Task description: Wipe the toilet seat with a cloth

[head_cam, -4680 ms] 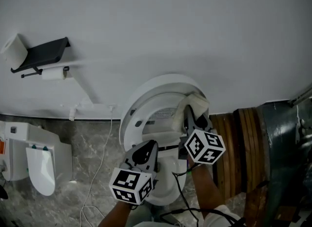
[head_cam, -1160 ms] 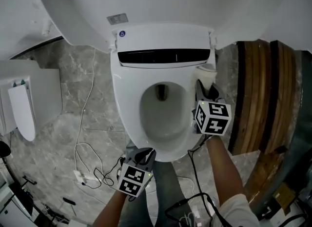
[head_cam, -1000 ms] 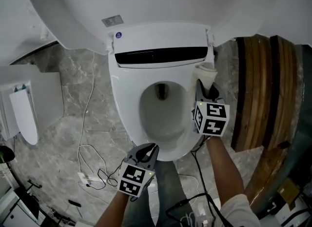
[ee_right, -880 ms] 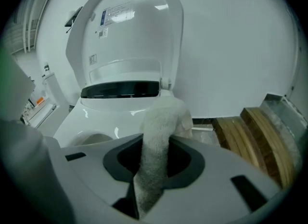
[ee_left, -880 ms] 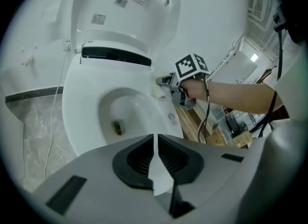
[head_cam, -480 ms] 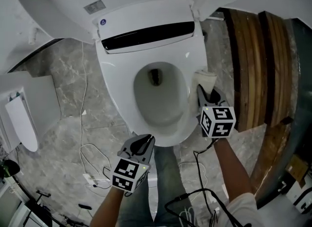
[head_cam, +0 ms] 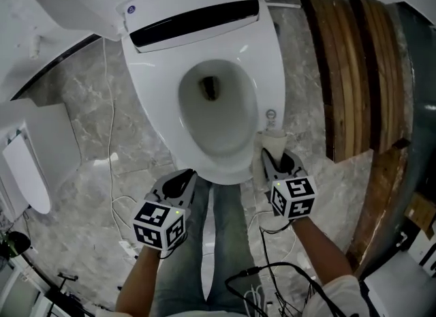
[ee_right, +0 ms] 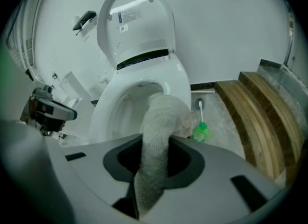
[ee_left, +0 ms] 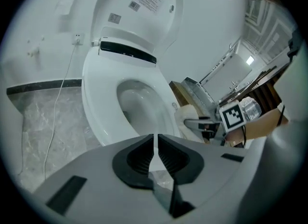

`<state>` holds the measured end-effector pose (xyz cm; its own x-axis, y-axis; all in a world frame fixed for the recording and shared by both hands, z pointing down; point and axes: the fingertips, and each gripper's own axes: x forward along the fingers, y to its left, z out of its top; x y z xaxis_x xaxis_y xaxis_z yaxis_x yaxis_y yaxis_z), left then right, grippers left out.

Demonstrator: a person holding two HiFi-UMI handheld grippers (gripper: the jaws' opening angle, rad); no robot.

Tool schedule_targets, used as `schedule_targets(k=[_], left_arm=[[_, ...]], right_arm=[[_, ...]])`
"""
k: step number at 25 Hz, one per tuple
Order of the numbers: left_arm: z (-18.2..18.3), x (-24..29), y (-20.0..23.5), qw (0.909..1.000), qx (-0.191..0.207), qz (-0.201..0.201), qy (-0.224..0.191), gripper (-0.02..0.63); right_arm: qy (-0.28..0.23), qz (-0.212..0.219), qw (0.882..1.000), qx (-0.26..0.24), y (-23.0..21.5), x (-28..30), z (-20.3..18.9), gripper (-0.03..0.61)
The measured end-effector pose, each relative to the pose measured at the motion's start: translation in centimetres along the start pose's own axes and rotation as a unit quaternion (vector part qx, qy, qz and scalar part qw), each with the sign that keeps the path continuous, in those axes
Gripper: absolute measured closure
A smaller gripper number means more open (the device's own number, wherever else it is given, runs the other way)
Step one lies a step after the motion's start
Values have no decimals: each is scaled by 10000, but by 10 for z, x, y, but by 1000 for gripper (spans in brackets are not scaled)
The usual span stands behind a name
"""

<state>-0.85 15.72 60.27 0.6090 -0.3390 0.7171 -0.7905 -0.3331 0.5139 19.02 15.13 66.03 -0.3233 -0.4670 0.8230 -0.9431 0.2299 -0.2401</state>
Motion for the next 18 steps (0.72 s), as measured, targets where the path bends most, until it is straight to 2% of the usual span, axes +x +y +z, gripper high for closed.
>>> schedule_targets(k=[3,8,12,18], left_arm=[[-1,-1,2,10000,-8,-47,1,574],[-3,-3,4,9998,130,-121,16,574],[0,-15,23,9999,-49,-40,-117,574],[2,-40,68,9965,-614,293,-480,574]], right_arm=[[-41,295,9993,211,29,-8,-28,482],[186,692,9962,-497,86,-4,-45,482],[323,990,9919,-724,127,17,-34,482],[267,1405,9827,-1176,174,56,8,482]])
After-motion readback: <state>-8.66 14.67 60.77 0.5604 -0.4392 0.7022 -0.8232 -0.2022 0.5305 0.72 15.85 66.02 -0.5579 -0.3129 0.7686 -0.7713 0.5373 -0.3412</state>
